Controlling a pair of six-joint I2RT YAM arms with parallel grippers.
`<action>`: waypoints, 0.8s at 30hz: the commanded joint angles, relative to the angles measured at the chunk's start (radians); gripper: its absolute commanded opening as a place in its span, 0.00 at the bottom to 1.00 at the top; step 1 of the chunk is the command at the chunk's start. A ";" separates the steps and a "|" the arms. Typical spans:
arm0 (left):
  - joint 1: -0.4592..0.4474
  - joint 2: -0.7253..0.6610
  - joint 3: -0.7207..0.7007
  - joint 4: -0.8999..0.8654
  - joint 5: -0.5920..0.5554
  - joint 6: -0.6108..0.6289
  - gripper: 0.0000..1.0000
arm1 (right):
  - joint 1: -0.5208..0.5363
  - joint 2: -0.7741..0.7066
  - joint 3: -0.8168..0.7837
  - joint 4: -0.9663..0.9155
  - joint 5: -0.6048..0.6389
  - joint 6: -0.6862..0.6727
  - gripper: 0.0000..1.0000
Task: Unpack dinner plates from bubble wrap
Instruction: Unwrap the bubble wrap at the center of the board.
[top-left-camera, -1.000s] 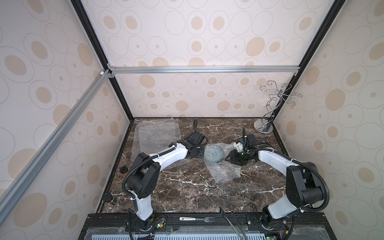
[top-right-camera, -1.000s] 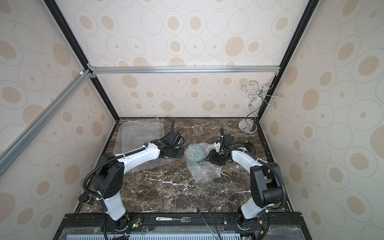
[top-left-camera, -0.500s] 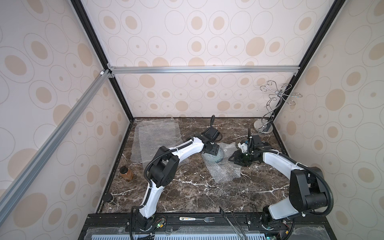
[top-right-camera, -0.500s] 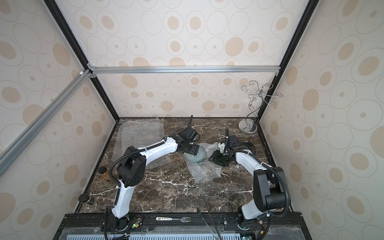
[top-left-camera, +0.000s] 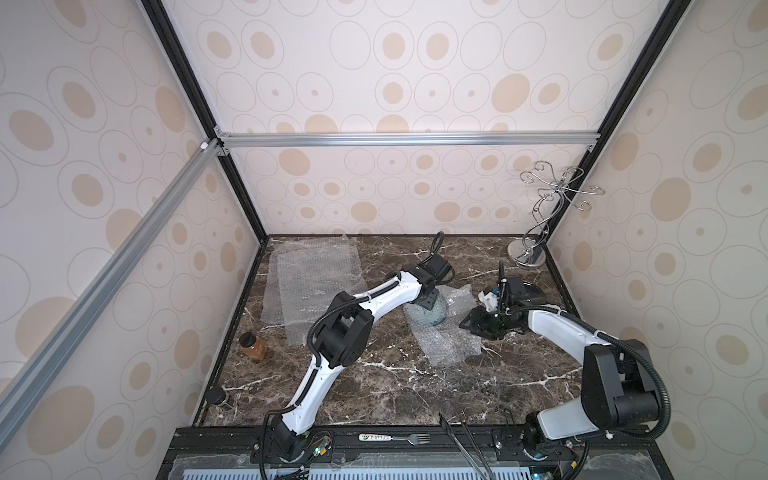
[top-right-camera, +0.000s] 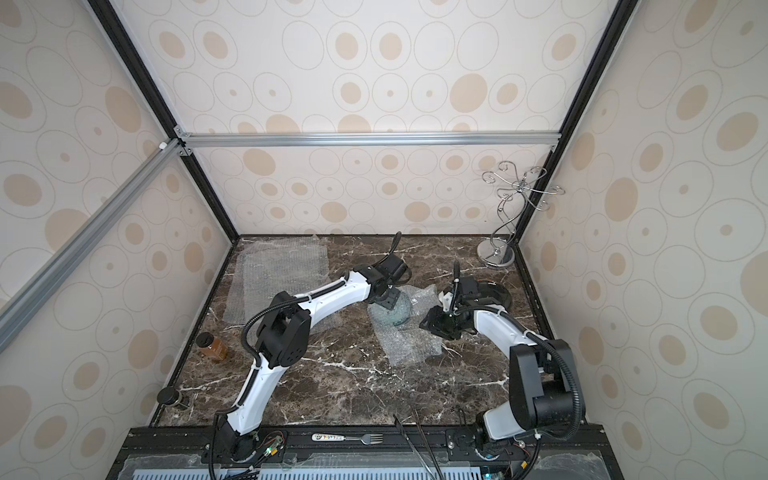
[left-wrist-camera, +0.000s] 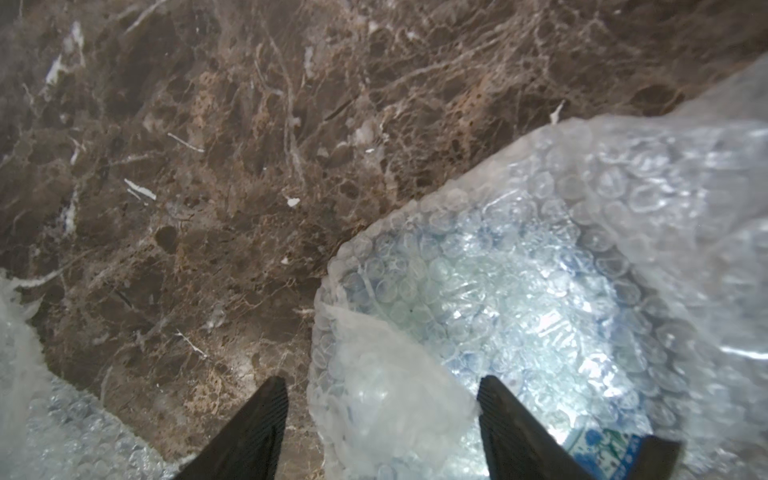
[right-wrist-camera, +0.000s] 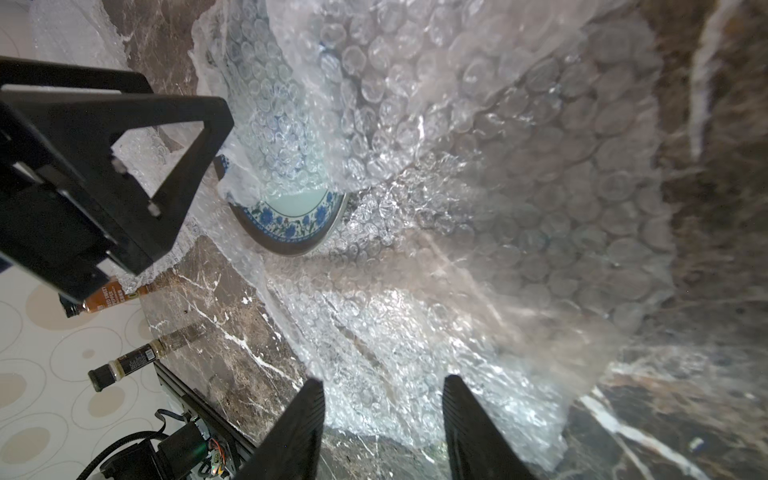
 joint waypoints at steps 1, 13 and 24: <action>-0.008 0.013 0.029 -0.046 -0.045 0.022 0.62 | -0.003 -0.013 -0.007 -0.014 -0.007 -0.014 0.50; -0.005 -0.017 0.018 -0.043 -0.064 0.030 0.23 | -0.003 0.001 0.002 -0.008 -0.014 -0.010 0.50; 0.047 -0.116 -0.112 0.033 0.034 0.016 0.15 | -0.003 -0.001 0.016 -0.024 -0.006 -0.018 0.50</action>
